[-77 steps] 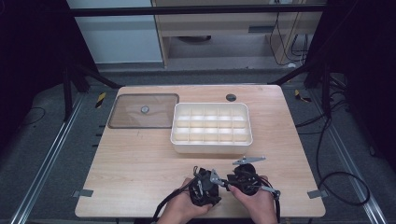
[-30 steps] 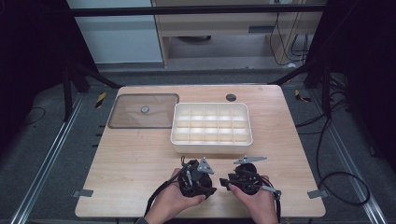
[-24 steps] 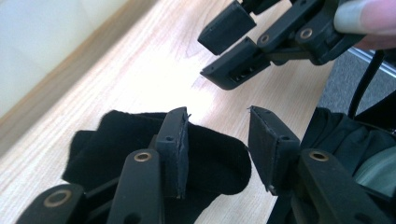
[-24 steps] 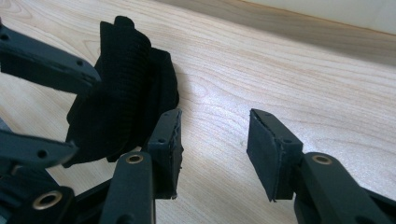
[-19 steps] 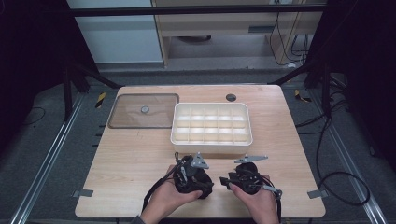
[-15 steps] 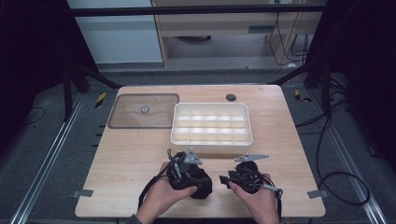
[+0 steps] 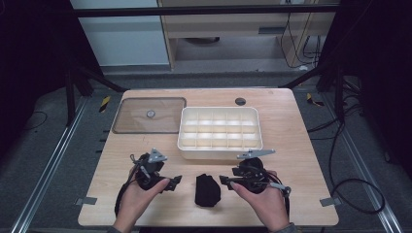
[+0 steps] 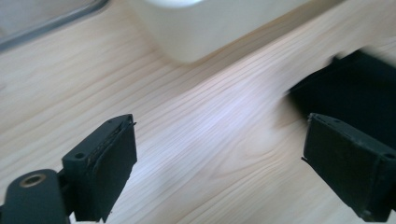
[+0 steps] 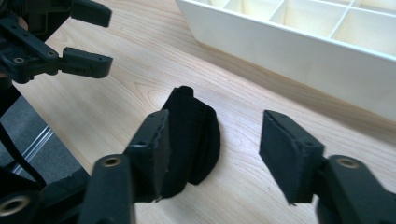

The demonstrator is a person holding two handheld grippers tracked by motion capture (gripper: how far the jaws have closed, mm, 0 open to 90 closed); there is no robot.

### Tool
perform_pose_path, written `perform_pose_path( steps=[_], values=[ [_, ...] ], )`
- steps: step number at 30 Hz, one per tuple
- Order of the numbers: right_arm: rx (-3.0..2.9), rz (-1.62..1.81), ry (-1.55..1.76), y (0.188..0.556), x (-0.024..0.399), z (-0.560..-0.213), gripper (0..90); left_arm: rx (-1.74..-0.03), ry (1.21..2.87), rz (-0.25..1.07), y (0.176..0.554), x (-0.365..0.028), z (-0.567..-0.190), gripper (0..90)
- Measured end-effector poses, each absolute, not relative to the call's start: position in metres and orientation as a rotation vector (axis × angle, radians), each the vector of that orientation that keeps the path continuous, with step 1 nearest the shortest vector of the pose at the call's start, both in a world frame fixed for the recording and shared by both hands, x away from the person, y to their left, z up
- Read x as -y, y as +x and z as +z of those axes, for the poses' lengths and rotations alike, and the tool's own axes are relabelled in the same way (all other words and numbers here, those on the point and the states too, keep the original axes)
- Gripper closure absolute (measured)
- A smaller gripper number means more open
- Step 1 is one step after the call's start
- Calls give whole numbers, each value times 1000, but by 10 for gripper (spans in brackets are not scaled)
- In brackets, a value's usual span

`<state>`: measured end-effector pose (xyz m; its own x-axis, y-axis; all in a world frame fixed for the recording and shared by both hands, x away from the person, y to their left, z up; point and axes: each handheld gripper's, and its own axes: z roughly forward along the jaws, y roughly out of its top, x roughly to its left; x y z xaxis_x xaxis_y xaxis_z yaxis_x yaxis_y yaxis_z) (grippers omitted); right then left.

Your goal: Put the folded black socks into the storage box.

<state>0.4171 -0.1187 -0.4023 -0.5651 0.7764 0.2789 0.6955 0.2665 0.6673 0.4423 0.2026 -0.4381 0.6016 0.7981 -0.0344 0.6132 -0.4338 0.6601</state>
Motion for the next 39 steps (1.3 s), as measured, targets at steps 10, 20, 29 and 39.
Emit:
perform_pose_path(
  steps=[10, 20, 29, 39],
  values=[
    [-2423, 1044, 1423, 431, 94, -402, 169, -1243, 2152, 417, 439, -264, -476, 52],
    [-2487, 997, 1400, 447, 82, -400, 193, -1318, 2060, 388, 443, -285, -493, 56],
    [-2520, 977, 1415, 454, 75, -411, 221, -1293, 2076, 484, 443, -287, -502, 39],
    [-2525, 1004, 1430, 458, 79, -417, 253, -1250, 2073, 543, 443, -287, -509, 0]
  ],
)
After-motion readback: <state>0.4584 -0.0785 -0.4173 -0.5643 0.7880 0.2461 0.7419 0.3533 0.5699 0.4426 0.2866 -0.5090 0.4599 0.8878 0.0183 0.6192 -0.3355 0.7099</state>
